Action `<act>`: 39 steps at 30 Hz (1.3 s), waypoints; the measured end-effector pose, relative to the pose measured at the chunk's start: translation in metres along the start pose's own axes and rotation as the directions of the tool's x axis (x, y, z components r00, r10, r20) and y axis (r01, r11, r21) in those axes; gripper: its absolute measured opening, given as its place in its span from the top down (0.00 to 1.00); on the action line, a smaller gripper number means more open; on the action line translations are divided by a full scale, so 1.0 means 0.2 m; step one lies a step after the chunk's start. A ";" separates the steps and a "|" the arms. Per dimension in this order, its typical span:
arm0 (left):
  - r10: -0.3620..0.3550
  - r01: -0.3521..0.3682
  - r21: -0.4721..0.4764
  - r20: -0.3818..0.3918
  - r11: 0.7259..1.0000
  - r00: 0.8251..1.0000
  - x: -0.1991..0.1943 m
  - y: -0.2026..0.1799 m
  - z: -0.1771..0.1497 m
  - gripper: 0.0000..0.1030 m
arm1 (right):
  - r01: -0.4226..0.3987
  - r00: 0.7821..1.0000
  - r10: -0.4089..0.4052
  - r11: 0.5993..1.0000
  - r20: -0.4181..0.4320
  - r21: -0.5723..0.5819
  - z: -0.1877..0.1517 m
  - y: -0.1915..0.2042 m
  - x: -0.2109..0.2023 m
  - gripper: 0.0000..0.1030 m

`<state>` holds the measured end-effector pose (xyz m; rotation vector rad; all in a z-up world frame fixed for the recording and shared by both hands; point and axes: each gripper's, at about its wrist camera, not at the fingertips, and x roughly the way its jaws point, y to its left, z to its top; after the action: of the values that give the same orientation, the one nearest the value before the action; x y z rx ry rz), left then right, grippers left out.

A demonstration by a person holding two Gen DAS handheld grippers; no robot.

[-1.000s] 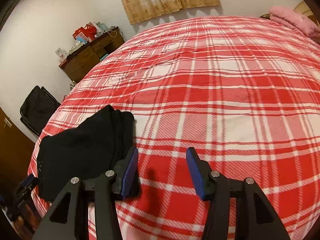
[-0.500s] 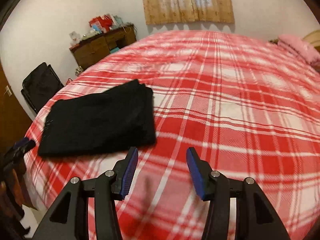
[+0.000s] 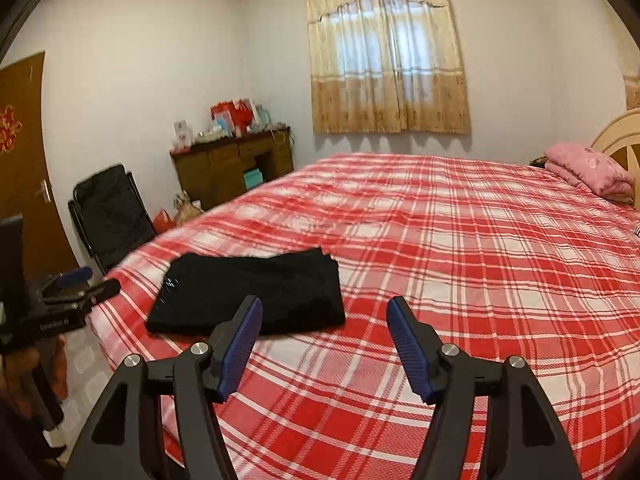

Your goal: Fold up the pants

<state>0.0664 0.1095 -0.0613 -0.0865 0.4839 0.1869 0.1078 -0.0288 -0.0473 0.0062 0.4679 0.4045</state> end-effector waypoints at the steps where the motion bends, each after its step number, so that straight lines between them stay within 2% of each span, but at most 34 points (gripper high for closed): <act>1: 0.000 0.000 0.001 0.009 1.000 1.000 -0.01 0.00 0.01 0.01 | 0.000 1.000 0.000 1.000 0.010 -0.002 0.01 0.00 -0.01 0.35; 6: 0.002 -0.002 -0.003 0.028 1.000 1.000 -0.02 -0.01 0.01 0.01 | -0.002 1.000 0.002 1.000 0.026 -0.001 0.01 0.01 -0.05 0.32; 37: 0.022 -0.022 0.014 0.024 1.000 0.999 -0.02 -0.03 -0.01 0.00 | -0.009 0.999 0.009 1.000 0.040 -0.003 0.01 0.02 -0.07 0.31; 39: 0.007 -0.007 0.017 0.018 1.000 1.000 -0.02 -0.03 -0.01 0.00 | -0.008 0.999 0.008 1.000 0.041 -0.005 0.01 0.03 -0.07 0.31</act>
<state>0.0627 0.1030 -0.0604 -0.0663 0.4675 0.1904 0.0947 -0.0292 -0.0390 0.0119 0.4265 0.4123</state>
